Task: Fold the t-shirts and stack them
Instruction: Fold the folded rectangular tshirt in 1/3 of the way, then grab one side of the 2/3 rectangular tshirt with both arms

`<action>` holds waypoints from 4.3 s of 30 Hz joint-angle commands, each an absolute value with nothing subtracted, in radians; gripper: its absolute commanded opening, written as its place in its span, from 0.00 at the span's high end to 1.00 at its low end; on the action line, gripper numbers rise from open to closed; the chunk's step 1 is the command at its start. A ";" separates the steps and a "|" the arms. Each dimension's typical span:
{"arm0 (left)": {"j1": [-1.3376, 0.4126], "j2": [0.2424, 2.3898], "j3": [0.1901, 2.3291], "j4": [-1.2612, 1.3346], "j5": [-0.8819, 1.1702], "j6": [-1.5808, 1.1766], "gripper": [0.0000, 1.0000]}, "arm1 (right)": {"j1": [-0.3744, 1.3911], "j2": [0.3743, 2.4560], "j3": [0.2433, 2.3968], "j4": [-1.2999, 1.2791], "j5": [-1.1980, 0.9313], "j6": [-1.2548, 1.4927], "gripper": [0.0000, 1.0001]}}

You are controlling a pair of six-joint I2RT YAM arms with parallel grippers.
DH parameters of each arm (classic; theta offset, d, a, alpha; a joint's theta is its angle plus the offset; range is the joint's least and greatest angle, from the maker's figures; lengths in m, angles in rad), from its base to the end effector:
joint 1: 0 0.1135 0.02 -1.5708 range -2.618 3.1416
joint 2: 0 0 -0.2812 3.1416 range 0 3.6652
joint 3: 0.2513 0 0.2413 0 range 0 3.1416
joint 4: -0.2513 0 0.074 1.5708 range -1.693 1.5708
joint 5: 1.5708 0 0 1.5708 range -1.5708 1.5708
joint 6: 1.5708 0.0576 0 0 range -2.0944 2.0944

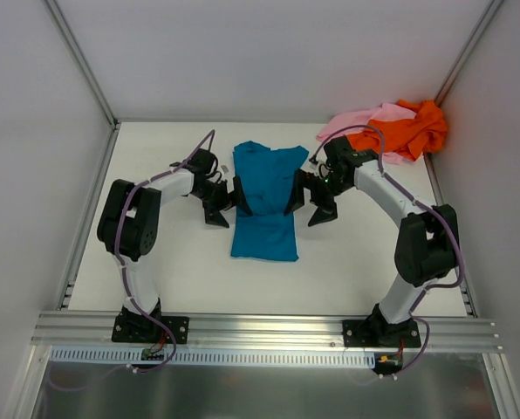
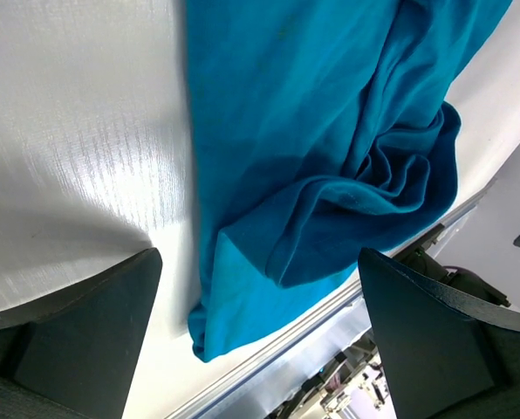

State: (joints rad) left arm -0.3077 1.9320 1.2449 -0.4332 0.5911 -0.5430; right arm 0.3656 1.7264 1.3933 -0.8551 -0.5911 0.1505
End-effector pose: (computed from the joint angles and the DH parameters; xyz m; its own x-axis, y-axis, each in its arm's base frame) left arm 0.3631 -0.1491 0.1650 -0.9840 -0.1375 -0.1136 -0.0300 0.7555 -0.6545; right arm 0.3150 0.1549 0.2586 -0.9302 -0.2228 -0.2916 -0.3557 0.7429 0.5671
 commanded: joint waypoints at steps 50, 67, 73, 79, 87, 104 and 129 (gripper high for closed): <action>-0.301 1.298 0.999 -0.417 0.637 -0.506 0.01 | 0.483 2.211 2.012 -0.619 -0.591 0.237 0.01; -0.299 1.374 0.793 -0.437 0.715 -0.273 0.04 | 0.385 1.540 1.046 -0.517 -0.520 0.205 0.01; -0.299 1.482 0.747 -0.358 0.706 -0.276 0.06 | 0.408 1.529 0.881 -0.400 -0.528 0.239 0.01; -0.299 1.629 0.798 -0.259 0.735 -0.319 0.08 | 0.439 1.601 0.868 -0.333 -0.537 0.264 0.01; -0.301 1.706 0.828 -0.203 0.746 -0.360 0.10 | 0.502 1.644 0.833 -0.229 -0.540 0.340 0.01; -0.388 1.789 0.913 -0.192 0.762 -0.425 1.00 | 0.548 1.614 0.772 -0.210 -0.532 0.391 0.92; -0.462 1.350 0.724 -0.411 0.733 -0.540 1.00 | 0.549 1.230 0.701 -0.560 -0.601 0.338 1.00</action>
